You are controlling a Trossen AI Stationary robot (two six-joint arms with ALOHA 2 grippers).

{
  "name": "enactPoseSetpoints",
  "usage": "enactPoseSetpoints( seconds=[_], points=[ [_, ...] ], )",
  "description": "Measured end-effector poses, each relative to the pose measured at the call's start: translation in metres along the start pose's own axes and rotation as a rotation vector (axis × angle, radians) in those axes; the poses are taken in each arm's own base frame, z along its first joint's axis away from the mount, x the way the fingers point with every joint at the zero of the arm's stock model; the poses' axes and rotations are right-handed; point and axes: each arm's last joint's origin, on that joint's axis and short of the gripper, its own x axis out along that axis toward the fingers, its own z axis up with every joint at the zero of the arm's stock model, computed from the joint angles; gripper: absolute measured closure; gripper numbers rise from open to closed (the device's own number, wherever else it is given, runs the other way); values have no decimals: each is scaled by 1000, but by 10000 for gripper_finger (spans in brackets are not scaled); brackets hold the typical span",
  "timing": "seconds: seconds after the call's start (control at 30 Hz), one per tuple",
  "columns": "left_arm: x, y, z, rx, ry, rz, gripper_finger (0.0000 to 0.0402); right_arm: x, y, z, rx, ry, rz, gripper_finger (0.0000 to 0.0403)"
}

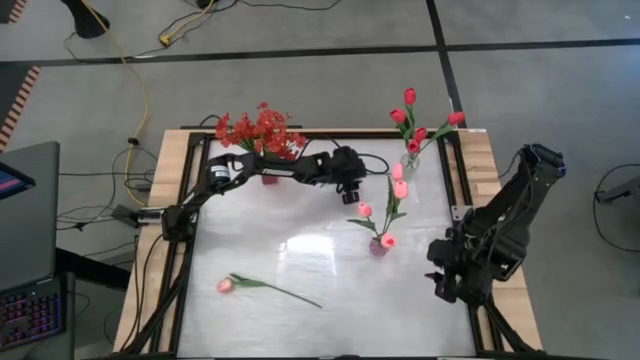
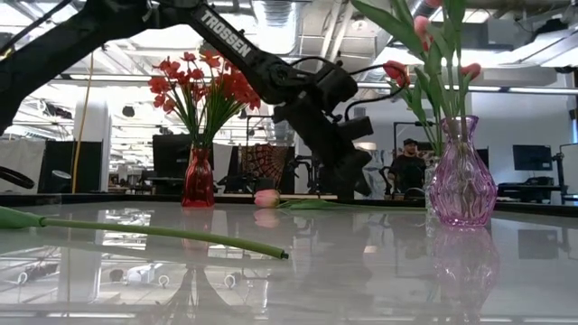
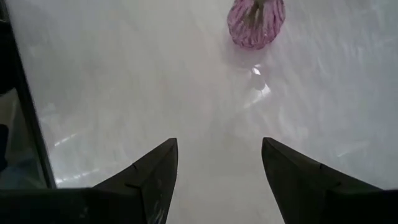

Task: Sort flowers into vase by color
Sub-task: Put the pink tulip into the purple flower vase

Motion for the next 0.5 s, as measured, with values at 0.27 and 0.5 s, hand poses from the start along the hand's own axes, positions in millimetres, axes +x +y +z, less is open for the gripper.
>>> enactPoseSetpoints(
  seconds=[0.27,0.5],
  points=[
    [-1,11,-4,-122,32,-77,265,0,-2,-1,-22,20,-18,143],
    [-35,17,9,-121,96,-89,265,0,-2,-1,-35,20,-17,143]
  ],
)
